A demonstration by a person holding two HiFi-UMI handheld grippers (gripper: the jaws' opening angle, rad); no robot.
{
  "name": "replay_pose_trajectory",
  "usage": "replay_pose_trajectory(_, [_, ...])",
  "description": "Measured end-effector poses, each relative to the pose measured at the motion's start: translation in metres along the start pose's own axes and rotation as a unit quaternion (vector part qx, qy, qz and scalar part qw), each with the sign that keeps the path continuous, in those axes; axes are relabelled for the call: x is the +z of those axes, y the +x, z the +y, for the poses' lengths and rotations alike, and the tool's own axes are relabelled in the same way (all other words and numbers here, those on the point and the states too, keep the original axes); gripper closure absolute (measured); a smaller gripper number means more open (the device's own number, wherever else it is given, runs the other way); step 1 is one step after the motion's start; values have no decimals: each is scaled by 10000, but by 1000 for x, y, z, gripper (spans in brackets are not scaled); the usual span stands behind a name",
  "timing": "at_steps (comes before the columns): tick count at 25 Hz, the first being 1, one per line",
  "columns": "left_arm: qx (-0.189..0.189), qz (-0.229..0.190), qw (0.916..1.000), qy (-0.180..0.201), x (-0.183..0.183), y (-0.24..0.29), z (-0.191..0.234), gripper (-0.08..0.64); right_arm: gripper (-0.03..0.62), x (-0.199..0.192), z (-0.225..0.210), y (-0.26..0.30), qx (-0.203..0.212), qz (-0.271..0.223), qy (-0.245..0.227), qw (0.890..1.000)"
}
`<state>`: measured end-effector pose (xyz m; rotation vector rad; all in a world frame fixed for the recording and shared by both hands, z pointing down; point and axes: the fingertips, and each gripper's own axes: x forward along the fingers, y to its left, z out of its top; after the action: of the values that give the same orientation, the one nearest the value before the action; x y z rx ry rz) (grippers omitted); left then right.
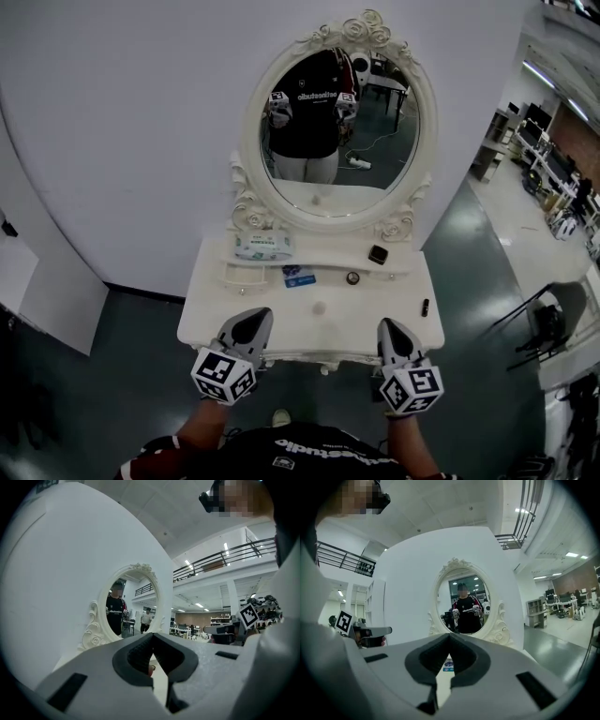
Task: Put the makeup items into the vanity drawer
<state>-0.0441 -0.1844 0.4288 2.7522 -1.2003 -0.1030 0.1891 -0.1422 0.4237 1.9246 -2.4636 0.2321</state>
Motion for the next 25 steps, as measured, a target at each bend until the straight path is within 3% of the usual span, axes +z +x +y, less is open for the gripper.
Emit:
replay_pose_trajectory(12, [38, 10, 10000, -88, -9, 7, 15, 554, 585, -3, 1, 22, 8, 62, -165, 9998])
replay_pose_trajectory(18, [157, 4, 9999, -31, -6, 13, 23, 554, 449, -13, 0, 42, 256, 245, -98, 9993])
replay_pose_trajectory(25, [238, 16, 9997, 13, -4, 23, 23, 554, 439, -25, -8, 63, 430, 457, -90, 9980])
